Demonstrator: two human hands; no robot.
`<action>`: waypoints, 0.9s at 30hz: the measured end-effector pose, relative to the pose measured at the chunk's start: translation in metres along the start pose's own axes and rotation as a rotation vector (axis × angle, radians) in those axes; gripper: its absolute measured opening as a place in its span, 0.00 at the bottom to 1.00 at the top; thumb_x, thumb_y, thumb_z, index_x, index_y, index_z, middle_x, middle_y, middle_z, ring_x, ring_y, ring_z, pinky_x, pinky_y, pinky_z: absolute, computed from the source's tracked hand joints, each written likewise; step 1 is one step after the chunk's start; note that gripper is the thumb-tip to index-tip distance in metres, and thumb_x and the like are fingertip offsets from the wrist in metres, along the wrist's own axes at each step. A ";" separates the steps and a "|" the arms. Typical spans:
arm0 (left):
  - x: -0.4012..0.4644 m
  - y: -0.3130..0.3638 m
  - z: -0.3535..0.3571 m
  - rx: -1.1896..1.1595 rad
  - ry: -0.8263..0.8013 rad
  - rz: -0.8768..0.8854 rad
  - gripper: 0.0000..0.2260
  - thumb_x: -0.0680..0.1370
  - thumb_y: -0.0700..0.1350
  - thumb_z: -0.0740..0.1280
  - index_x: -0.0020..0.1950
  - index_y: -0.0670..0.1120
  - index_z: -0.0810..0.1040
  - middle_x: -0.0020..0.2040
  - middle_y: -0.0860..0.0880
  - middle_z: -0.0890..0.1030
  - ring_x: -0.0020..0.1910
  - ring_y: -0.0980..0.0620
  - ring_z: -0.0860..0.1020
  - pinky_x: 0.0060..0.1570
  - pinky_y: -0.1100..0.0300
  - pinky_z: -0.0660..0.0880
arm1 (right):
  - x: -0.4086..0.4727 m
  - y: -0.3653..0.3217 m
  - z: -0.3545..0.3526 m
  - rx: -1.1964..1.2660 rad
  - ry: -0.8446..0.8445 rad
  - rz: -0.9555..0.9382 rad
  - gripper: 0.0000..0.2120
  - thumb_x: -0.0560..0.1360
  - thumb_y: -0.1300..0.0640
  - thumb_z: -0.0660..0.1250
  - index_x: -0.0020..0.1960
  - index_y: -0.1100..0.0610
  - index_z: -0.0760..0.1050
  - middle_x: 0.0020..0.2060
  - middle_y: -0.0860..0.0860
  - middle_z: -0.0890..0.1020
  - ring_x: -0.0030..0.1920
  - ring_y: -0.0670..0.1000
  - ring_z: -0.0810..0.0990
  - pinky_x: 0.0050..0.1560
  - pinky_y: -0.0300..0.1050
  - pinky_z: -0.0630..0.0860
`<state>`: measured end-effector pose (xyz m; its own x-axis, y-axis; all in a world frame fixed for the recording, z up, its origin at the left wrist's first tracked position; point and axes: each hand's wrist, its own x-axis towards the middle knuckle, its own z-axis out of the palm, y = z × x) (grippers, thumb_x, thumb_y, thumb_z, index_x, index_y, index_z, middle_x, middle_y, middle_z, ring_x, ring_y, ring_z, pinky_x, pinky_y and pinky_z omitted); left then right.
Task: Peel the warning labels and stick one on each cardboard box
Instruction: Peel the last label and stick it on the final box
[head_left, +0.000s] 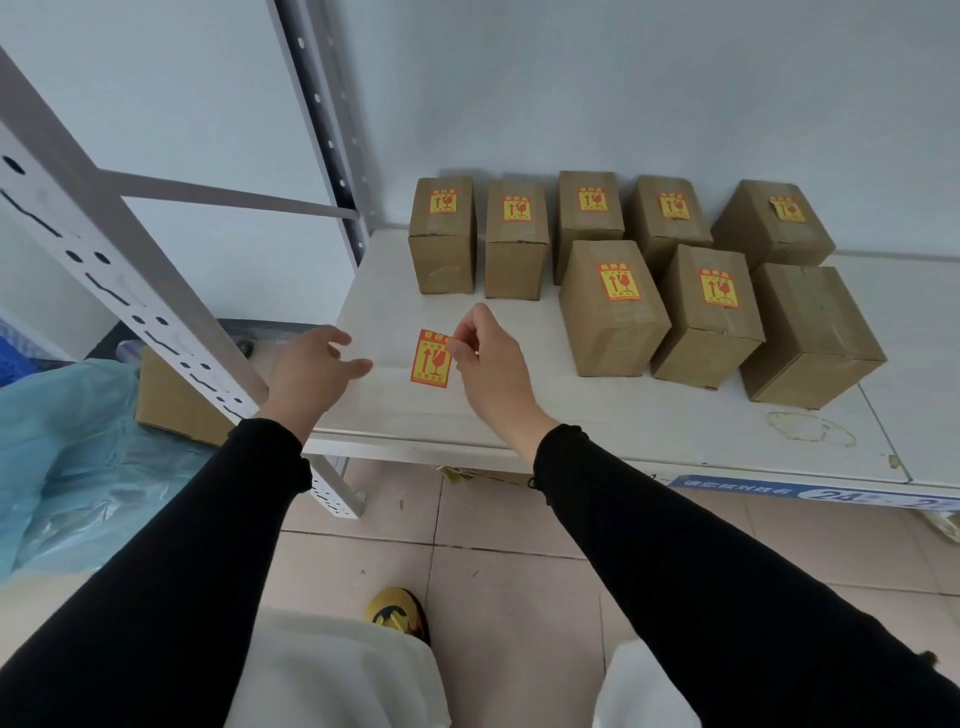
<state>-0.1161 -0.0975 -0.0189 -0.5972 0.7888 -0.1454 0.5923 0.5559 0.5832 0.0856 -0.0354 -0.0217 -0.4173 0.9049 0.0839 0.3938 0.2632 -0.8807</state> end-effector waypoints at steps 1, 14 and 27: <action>-0.002 0.007 -0.001 0.007 0.033 0.050 0.16 0.74 0.50 0.74 0.59 0.46 0.79 0.53 0.47 0.79 0.49 0.48 0.78 0.48 0.56 0.72 | 0.001 -0.002 -0.007 -0.017 0.021 -0.022 0.06 0.82 0.60 0.61 0.46 0.57 0.68 0.41 0.50 0.77 0.39 0.44 0.74 0.38 0.36 0.68; -0.086 0.166 0.028 -0.522 -0.252 0.355 0.07 0.76 0.52 0.71 0.46 0.50 0.84 0.39 0.49 0.81 0.37 0.59 0.75 0.41 0.63 0.71 | -0.015 -0.014 -0.168 -0.049 0.277 -0.205 0.03 0.79 0.61 0.66 0.48 0.54 0.76 0.41 0.43 0.81 0.43 0.43 0.80 0.43 0.36 0.75; -0.126 0.295 0.101 -0.449 -0.413 0.459 0.04 0.77 0.47 0.72 0.47 0.48 0.84 0.46 0.50 0.85 0.48 0.53 0.82 0.47 0.63 0.75 | -0.050 0.037 -0.306 -0.032 0.398 -0.143 0.05 0.77 0.62 0.66 0.46 0.53 0.78 0.37 0.43 0.81 0.39 0.43 0.79 0.44 0.40 0.76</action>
<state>0.1884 -0.0065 0.0906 -0.0409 0.9981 -0.0458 0.4026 0.0584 0.9135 0.3716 0.0318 0.0843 -0.1233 0.9154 0.3833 0.3831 0.4002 -0.8325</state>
